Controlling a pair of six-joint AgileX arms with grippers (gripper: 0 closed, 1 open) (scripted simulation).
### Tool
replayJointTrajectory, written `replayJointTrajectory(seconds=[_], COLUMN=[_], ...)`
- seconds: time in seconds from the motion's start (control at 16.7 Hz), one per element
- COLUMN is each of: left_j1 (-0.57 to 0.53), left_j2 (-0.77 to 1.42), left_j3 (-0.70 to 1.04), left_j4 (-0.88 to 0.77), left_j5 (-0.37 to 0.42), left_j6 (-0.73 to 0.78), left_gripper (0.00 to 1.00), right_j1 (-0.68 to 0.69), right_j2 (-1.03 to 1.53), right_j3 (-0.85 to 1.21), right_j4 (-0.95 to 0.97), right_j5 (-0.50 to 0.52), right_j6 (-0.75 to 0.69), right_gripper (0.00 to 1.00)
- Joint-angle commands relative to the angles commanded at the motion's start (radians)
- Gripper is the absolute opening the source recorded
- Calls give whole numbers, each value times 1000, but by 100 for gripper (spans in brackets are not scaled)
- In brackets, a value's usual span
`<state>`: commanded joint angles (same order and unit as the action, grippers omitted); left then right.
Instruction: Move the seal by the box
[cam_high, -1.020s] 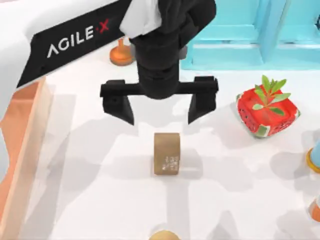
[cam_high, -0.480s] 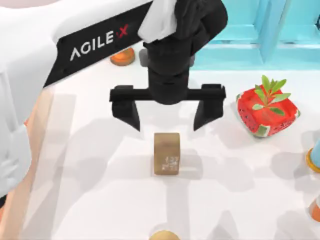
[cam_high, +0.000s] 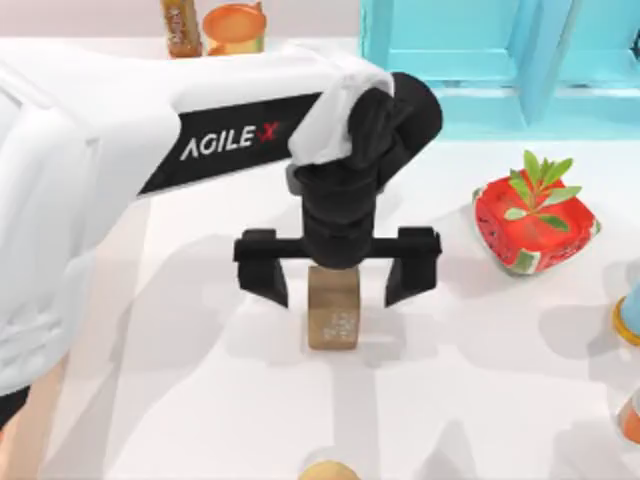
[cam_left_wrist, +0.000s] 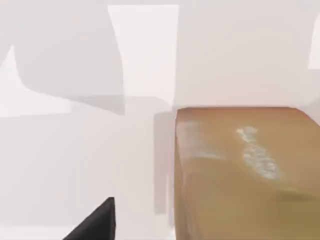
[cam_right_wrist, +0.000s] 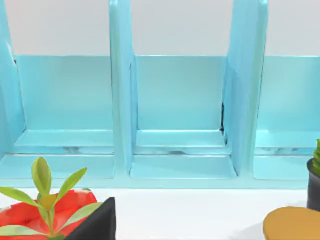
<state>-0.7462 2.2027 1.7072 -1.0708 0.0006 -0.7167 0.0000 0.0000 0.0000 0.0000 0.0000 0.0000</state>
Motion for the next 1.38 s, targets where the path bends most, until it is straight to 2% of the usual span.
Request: replayJointTrajectory(seconds=[0.18,0.42,1.2,1.38], left_j1=[-1,-1,-1,-1], left_j2=[14,14,14,14], left_j3=[-56,-57,-57,-57], left_j4=[61,62,62,62], left_j5=[0,0,0,0], left_j6=[-1,-1,-1,-1], left_gripper=[100,100,2,0], right_j1=[0,0,0,0], right_j2=[0,0,0,0], right_j3=[0,0,0,0], right_j4=[0,0,0,0], right_j5=[0,0,0,0], right_j6=[0,0,0,0], right_gripper=[100,100,100,100])
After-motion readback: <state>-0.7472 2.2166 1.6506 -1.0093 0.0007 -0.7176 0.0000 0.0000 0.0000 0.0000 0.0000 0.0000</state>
